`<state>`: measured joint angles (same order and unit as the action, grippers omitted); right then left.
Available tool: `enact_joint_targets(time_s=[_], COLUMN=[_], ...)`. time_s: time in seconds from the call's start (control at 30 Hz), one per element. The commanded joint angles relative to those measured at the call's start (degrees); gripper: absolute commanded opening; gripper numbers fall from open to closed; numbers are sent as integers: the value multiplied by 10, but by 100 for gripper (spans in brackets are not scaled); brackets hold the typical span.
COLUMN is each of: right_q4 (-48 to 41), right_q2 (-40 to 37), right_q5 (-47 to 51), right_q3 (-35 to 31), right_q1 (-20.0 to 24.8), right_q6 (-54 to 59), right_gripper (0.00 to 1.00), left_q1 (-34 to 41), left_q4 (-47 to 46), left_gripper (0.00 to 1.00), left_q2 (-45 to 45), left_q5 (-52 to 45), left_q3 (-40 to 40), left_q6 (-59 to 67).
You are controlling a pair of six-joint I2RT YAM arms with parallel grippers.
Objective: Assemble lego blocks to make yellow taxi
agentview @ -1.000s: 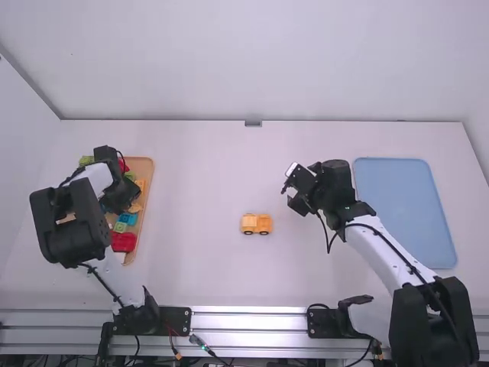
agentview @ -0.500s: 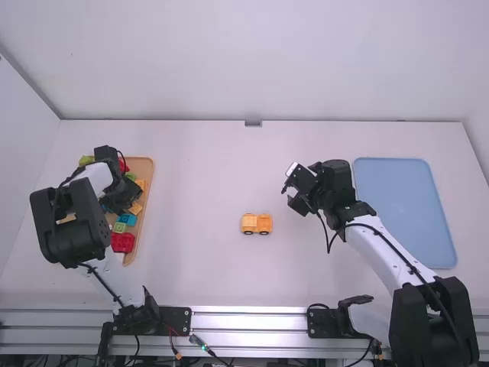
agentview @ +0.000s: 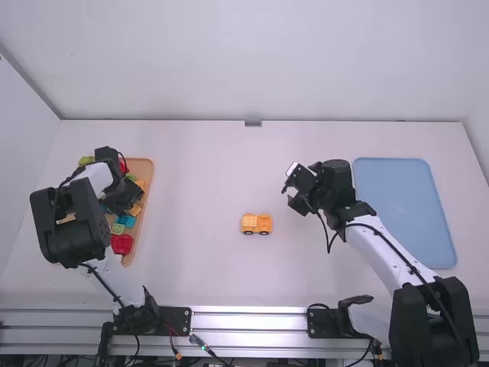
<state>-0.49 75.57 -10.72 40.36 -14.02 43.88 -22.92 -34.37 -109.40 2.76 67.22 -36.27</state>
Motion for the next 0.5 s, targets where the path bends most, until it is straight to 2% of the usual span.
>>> enact_joint_targets(time_s=[0.0, 0.27, 0.47], right_q4=[1, 5, 2], right_q2=[-7, -7, -7], right_q5=[1, 1, 1], right_q3=[-2, -2, -2], right_q1=[1, 2, 2], right_q6=[0, 1, 0], right_gripper=[99, 99, 99], left_q1=[2, 2, 4], left_q4=[-17, -53, -42], left_gripper=[58, 58, 52], left_q2=[-5, -5, -5], left_q5=[-1, -1, -2], left_q3=[-10, -9, -12], left_q6=[-4, -20, -19])
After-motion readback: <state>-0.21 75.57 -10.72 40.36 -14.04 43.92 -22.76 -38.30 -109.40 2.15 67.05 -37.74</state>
